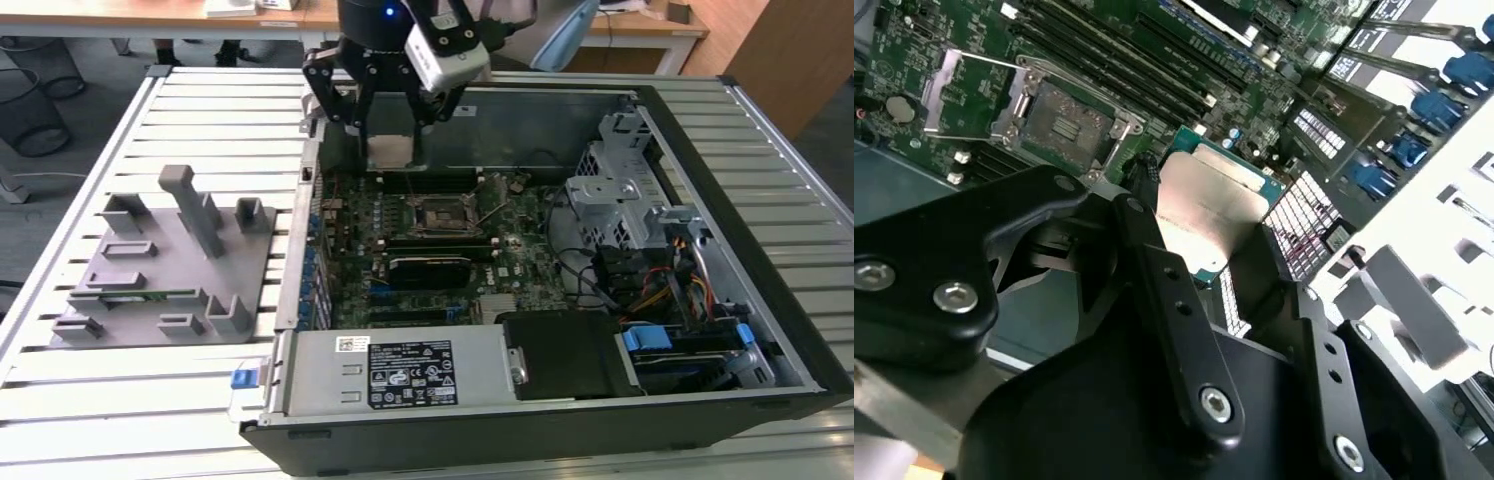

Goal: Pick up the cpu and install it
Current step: 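Pick up the cpu and move it towards the insertion slot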

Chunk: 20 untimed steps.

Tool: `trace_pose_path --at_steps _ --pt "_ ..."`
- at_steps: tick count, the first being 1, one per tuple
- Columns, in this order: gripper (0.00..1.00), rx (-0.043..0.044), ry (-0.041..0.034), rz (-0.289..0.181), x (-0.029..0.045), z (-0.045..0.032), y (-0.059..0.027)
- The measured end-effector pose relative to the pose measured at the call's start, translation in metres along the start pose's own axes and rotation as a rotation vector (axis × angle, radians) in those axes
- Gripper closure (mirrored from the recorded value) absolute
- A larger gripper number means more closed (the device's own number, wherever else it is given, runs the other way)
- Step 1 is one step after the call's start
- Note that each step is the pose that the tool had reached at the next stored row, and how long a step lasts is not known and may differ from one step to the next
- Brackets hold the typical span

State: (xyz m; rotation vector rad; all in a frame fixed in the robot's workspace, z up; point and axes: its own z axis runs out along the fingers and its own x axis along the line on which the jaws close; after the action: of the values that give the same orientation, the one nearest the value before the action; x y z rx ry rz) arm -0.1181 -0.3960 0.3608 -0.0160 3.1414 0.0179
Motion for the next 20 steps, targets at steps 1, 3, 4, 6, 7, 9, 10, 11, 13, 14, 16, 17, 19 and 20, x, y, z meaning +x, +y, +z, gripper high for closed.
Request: trace_pose_path --at_steps 1,3,4,6,7,9,10,11,13,14,16,17,19,20 --pt "0.47 0.0000 0.0000 0.000 -0.0020 0.0001 0.0001" --pt "0.47 0.0001 0.0000 0.000 -0.0066 0.0003 0.0005" --pt "0.47 0.0001 0.0001 0.000 -0.0089 0.0003 0.0008" --pt "0.47 0.0000 0.0000 0.000 -0.0128 0.0005 0.0016" --pt "0.47 0.0001 0.0001 0.000 -0.0145 0.0005 0.0019" --pt "0.47 0.0001 0.0000 0.000 -0.0177 0.0006 0.0026" --pt "0.47 0.0001 0.0000 0.000 -0.0193 0.0006 0.0030" --pt "0.47 0.0001 0.0000 0.000 -0.0211 0.0006 0.0033" --pt "0.47 0.0000 0.0000 0.000 -0.0245 0.0007 0.0037" --pt "0.47 0.0001 0.0000 0.001 -0.0264 0.0007 0.0040" --pt "0.47 0.0000 -0.0002 0.002 -0.0299 0.0008 0.0048" --pt "0.47 0.0000 -0.0002 0.002 -0.0329 0.0008 0.0055" --pt "0.47 0.0001 -0.0002 0.002 -0.0369 0.0010 0.0064" --pt "0.47 0.0001 -0.0002 0.002 -0.0385 0.0011 0.0069"
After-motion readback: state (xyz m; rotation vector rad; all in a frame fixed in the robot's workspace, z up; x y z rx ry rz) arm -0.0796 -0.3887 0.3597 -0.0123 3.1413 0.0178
